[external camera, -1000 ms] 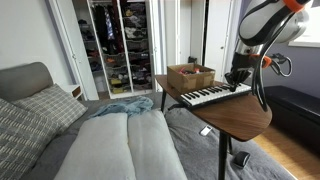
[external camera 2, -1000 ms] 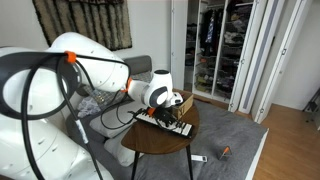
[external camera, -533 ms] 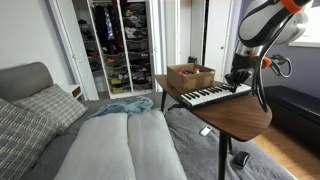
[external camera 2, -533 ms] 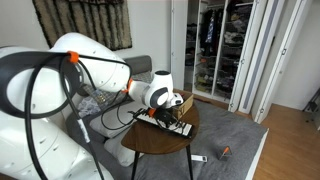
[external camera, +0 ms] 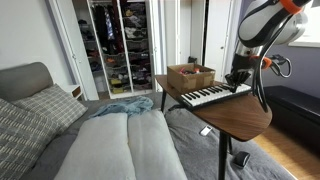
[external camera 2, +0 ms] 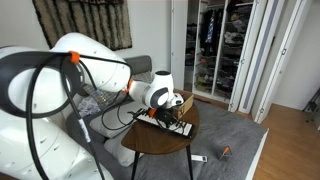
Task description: Press the first d key from the right on the keyboard
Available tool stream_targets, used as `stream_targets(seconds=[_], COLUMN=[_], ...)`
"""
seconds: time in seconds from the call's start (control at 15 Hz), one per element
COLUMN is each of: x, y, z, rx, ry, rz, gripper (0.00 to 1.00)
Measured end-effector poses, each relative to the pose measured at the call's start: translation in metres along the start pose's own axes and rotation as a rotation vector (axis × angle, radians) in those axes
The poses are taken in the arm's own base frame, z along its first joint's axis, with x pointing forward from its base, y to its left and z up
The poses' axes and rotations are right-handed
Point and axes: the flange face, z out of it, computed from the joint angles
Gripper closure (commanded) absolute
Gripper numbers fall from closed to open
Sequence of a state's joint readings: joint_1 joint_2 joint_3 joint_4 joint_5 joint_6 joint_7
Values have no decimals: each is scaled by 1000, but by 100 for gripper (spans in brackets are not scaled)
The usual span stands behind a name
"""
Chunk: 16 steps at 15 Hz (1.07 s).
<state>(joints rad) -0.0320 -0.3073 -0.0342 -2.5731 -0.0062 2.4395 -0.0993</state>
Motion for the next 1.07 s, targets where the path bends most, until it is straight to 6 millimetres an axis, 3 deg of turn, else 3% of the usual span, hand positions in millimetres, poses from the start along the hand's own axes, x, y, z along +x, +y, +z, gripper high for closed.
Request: stream_targets(seconds=[0.47, 0.87, 0.93, 1.07], x=[5, 7, 7, 6], y=[1, 1, 1, 1], z=[-8, -36, -41, -53], rx=[-4, -23, -27, -30], ry=[18, 80, 93, 118], rz=[-7, -22, -25, -25], gripper=[100, 100, 74, 67])
